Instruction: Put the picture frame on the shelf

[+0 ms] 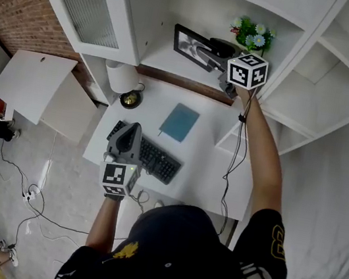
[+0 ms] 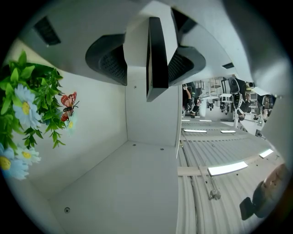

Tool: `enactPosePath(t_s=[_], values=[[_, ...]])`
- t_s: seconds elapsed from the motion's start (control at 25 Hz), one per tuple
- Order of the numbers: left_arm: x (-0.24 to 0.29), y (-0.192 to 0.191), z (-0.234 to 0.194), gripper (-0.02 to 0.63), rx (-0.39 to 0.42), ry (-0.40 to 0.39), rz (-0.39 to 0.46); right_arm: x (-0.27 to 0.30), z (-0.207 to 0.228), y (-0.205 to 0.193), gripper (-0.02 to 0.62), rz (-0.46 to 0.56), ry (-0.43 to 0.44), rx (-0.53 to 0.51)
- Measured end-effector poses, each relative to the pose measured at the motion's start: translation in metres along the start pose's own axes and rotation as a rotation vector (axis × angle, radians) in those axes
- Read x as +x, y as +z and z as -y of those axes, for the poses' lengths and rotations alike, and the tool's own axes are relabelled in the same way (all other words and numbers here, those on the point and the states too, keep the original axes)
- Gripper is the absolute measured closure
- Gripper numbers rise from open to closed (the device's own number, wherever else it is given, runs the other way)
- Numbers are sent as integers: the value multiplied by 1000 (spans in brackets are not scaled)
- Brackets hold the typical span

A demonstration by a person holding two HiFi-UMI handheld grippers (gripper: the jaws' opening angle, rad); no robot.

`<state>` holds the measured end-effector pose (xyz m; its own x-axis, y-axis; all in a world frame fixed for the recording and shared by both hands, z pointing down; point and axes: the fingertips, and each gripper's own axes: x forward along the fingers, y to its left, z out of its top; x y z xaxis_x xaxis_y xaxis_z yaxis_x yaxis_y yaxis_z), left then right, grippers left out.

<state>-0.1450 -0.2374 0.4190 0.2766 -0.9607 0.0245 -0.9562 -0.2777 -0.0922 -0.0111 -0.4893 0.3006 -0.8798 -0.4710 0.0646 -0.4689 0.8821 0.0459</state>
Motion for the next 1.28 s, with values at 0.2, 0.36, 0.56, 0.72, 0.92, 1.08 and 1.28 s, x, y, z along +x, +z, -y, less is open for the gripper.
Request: enactPosePath(t_s=[0.2,0.36,0.56,0.72,0.92,1.08,1.28], values=[[-4,3,2,589,-1,0,12,-7,2,3,348,14,-43,-3],[-8,3,4,589,-6,-3,16,-10,-8,-1,348,-6,-53,-50],[-15,7,6,589,-1,-2,21,-18,-9,0,348,3,-109,-66],[-22,6,9,589,-2,-6,20,-31,-6,0,348,21,-164,-44],[-29,7,15,589,-3,-18,21,-44,-10,0,352,42,-230,-30],[-32,9,22,589,1,-37,27,-55,-17,0,364,52,-261,-31],[-35,8,32,589,0,-57,27,-72,-28,-1,374,62,-285,-44]])
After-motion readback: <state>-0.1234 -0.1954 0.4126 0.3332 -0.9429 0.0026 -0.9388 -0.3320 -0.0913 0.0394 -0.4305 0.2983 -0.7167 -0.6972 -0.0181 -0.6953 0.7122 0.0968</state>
